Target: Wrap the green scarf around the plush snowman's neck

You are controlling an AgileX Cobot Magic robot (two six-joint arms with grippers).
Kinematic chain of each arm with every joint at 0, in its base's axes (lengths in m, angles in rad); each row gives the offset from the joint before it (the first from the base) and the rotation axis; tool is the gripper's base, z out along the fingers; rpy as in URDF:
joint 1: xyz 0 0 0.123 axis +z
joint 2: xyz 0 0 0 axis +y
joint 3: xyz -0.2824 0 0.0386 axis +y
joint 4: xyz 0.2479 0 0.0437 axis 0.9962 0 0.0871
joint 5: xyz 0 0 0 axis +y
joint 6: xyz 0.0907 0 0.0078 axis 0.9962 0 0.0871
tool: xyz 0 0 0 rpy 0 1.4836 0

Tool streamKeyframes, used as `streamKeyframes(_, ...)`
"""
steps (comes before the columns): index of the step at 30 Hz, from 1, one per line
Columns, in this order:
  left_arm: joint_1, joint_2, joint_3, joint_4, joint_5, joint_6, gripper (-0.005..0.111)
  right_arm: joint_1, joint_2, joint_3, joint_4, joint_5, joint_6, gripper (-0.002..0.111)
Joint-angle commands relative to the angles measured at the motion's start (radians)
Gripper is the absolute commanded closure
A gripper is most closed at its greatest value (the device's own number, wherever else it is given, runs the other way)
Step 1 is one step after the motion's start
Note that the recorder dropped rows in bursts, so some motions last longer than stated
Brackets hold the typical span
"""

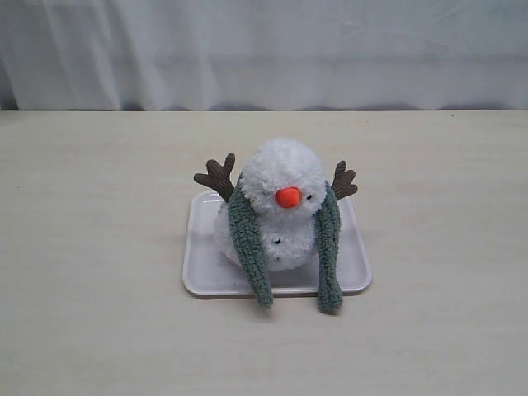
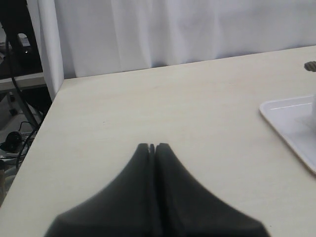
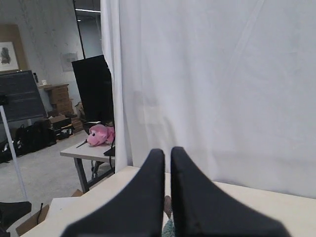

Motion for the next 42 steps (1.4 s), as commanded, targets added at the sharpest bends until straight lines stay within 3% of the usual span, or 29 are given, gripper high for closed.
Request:
streamKeyframes(1,-0.006,-0.002,0.002,-0.003,-0.012,0.000,0.107,-0.001,-0.003,-0.001,0.005,-0.002,0.001,0.104)
streamKeyframes(11,-0.006,-0.002,0.002,-0.003,-0.012,0.000,0.107,-0.061,-0.003,0.016,-0.053,0.001,0.001,0.104)
streamKeyframes(19,-0.006,-0.002,0.002,-0.003,-0.012,0.000,0.107,-0.111,-0.003,0.016,-0.444,0.001,0.001,0.104)
streamKeyframes(35,-0.006,-0.002,0.002,-0.003,-0.012,0.000,0.107,-0.111,-0.003,0.018,-0.373,-0.025,0.001,0.104)
streamKeyframes(42,-0.006,-0.002,0.002,-0.003,-0.012,0.000,0.107,-0.111,-0.003,0.141,-0.310,-0.371,0.006,0.104)
